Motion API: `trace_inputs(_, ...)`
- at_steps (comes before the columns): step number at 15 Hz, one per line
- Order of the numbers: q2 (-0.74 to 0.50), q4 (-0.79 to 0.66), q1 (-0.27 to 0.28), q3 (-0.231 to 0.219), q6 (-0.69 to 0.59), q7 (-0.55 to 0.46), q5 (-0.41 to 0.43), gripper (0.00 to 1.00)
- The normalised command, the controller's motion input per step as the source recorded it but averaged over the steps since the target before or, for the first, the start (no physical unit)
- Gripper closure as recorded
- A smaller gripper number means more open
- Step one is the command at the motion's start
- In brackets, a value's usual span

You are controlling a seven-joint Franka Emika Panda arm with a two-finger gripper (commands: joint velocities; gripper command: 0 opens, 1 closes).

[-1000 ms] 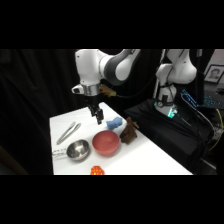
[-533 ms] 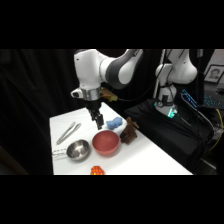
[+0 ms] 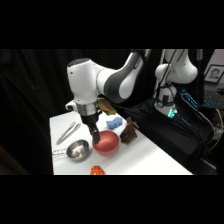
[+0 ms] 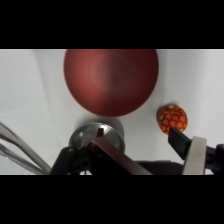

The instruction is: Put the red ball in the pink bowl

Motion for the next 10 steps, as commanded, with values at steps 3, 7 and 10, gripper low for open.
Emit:
trace_inputs(3,0.30,0.46,0.120,-0.011,-0.07,0.24,-0.062,0.00)
trace_inputs(7,0.31,0.46,0.107,-0.018,-0.09,0.20,-0.052,0.00)
trace_inputs(10,0.32,0.45,0.106,-0.034,-0.06,0.18,-0.053,0.00)
